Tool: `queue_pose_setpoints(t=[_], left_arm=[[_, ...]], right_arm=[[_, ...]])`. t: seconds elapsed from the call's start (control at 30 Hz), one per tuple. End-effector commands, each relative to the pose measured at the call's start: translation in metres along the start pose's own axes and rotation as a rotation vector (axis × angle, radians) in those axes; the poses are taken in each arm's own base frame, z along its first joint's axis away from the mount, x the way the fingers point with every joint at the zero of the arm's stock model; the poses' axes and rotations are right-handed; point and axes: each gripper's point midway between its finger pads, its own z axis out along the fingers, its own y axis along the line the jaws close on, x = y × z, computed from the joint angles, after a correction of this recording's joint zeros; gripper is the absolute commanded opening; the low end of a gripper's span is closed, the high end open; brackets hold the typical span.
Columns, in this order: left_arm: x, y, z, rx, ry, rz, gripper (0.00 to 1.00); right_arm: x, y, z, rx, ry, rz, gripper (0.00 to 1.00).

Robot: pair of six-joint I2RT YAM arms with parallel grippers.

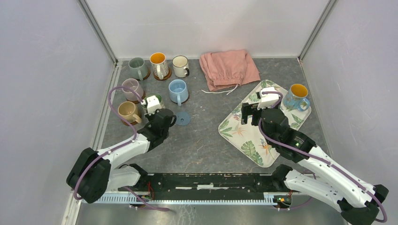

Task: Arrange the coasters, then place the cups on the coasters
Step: Place the cup on the coaster.

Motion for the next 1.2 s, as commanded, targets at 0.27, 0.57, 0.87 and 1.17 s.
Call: queue_pose_setpoints(t=[0.27, 0.57, 0.87, 1.17], left_arm=[[-0.023, -0.003, 0.000, 0.010, -0.100, -0.115, 0.02], [0.001, -0.005, -0.002, 0.020, -0.051, -0.109, 0.02], [0.034, -0.005, -0.008, -0.035, 0.007, -0.126, 0.02], [0.059, -0.002, -0.011, -0.044, 0.054, -0.163, 0.03]], right_arm=[[-0.004, 0.002, 0.002, -0.003, -0.019, 0.011, 0.98], [0.003, 0.003, 0.003, -0.008, -0.010, 0.013, 0.98], [0.012, 0.002, 0.003, -0.008, 0.003, 0.009, 0.98], [0.022, 0.000, 0.001, -0.013, 0.017, -0.005, 0.98]])
